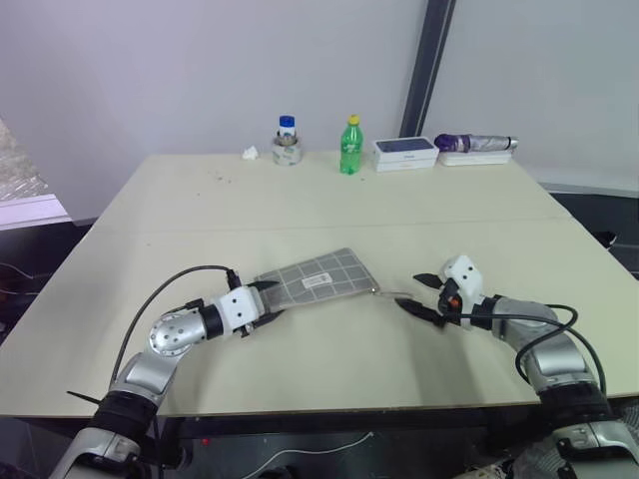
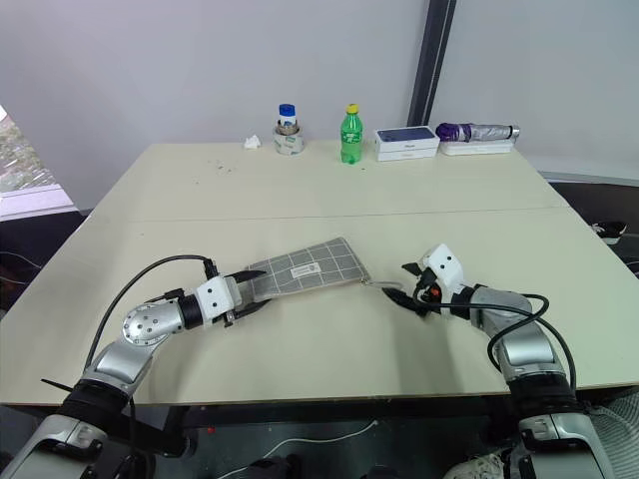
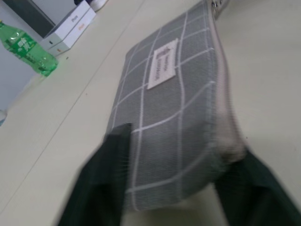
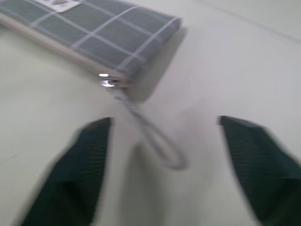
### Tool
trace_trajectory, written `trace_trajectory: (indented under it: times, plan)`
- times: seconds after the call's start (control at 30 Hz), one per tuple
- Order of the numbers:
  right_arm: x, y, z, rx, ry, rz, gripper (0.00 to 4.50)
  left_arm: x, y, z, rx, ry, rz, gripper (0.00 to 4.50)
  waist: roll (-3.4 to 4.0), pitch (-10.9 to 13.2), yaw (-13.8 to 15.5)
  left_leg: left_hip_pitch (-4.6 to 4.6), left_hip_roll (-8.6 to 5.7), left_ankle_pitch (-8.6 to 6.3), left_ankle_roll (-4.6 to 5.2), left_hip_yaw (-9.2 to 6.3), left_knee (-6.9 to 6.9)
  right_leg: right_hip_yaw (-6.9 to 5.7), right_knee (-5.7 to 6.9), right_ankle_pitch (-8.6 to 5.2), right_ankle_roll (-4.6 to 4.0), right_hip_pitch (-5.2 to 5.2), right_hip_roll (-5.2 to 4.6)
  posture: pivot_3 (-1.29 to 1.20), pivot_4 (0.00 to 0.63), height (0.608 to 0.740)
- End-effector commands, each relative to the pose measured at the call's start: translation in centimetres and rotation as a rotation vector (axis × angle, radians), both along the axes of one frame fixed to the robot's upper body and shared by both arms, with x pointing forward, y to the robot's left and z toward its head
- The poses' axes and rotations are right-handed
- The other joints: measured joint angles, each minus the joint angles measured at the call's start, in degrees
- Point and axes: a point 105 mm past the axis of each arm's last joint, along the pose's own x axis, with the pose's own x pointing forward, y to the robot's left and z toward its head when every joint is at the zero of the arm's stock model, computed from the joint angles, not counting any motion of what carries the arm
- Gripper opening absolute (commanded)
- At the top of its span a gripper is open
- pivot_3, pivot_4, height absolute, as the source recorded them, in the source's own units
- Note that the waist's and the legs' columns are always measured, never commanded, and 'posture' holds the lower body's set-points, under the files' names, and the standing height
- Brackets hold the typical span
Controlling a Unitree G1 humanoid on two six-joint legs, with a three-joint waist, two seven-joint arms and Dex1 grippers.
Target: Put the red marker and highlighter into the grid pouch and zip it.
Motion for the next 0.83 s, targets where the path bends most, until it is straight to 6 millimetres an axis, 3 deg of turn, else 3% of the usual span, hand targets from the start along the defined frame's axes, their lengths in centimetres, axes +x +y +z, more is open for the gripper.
trace_trajectory:
  times: [0.03,0.13,0.23,0.5,0.83]
  plan:
    - [-0.7,-0.5,3.3,0.049,-0.073,0.025,4.5,-0.7,1.1,2.1,-0.104,-0.005,0.01,4.11,0.0,0.0,-0.1,0.0,0.0,0.0,0.0,0.0,0.0,0.0,0.0,0.0,0.0,0.0,0.0,0.0,0.15,0.74]
    - [-1.6,-1.4,4.3,0.084,-0.074,0.016,4.5,-1.9,2.4,2.6,-0.182,0.053,0.035,4.11,0.0,0.0,0.0,0.0,0.02,0.0,0.0,0.0,-0.02,0.01,-0.01,0.0,0.0,-0.01,0.0,0.0,0.15,0.74]
    - [-2.9,-3.0,4.8,0.079,-0.058,-0.007,4.5,-3.0,5.2,2.8,-0.217,0.114,0.129,4.11,0.0,0.0,0.0,-0.01,0.03,-0.01,0.01,-0.02,-0.02,0.01,-0.03,-0.01,-0.01,0.0,0.0,0.0,0.15,0.74]
    - [-6.5,-6.4,4.7,0.055,0.005,-0.057,4.5,-5.9,11.3,3.0,-0.235,0.2,0.345,4.11,0.0,0.0,0.4,0.01,0.04,-0.05,0.06,0.0,0.0,0.02,-0.13,-0.02,-0.03,0.08,-0.05,0.0,0.15,0.74]
    - [-6.2,-7.7,4.3,0.024,0.005,-0.09,4.5,-7.0,14.5,2.3,-0.232,0.206,0.411,4.11,0.01,0.0,0.5,0.0,0.07,-0.09,0.1,0.02,-0.06,-0.01,-0.45,-0.03,-0.09,0.1,-0.07,0.0,0.15,0.74]
